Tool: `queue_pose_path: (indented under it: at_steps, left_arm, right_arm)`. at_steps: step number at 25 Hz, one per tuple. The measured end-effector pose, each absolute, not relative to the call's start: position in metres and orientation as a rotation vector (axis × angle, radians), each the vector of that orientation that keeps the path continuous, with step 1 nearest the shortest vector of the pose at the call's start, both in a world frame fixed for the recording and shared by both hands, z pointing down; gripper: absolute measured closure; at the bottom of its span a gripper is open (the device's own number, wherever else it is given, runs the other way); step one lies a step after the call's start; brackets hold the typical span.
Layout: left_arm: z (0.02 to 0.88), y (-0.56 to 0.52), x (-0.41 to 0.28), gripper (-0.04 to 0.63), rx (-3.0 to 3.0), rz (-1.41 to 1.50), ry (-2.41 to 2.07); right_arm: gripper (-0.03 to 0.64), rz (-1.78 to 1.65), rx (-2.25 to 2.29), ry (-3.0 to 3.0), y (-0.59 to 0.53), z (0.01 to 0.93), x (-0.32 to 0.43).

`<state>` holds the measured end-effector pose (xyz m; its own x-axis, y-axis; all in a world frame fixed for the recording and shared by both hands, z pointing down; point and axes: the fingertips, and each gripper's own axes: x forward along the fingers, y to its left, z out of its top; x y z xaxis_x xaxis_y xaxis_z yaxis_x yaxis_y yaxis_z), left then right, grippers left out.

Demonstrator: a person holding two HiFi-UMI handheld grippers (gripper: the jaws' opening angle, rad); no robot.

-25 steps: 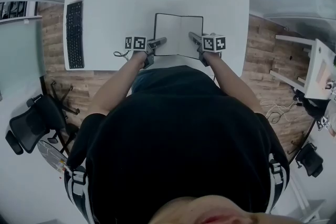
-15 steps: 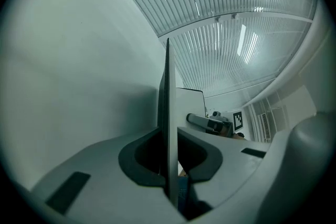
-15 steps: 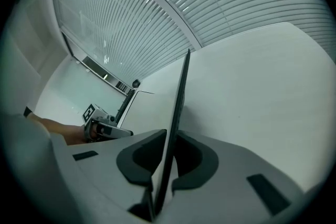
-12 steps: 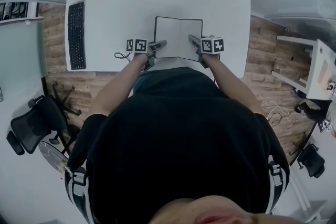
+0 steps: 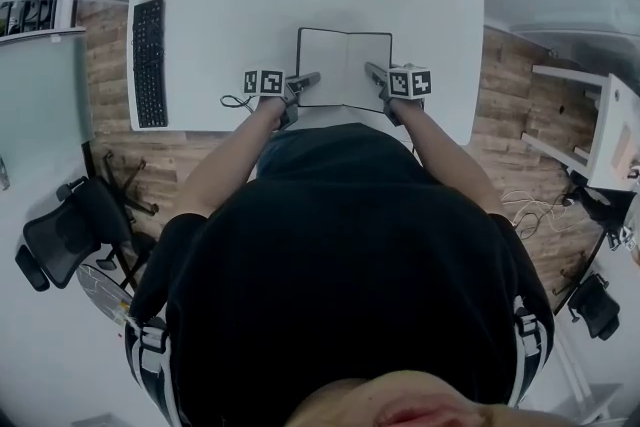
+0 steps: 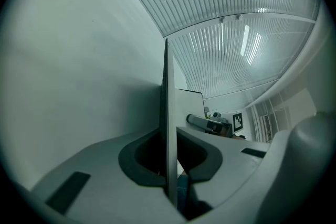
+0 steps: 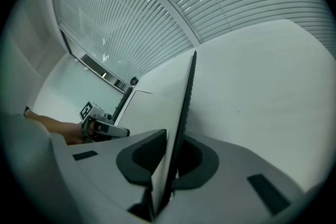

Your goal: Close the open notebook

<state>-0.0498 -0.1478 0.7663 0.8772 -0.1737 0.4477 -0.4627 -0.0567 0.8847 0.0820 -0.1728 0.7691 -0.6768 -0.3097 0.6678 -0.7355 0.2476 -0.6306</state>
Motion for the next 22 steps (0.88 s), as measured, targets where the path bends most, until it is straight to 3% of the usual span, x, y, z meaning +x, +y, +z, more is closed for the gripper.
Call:
queue_pose_path:
  at_steps: [22]
  left_arm:
    - [0.765, -0.15, -0.05, 0.538, 1.651, 0.269, -0.522]
  right_arm:
    - [0.541, 1.377, 0.954, -2.051, -0.172, 0.793, 0.099]
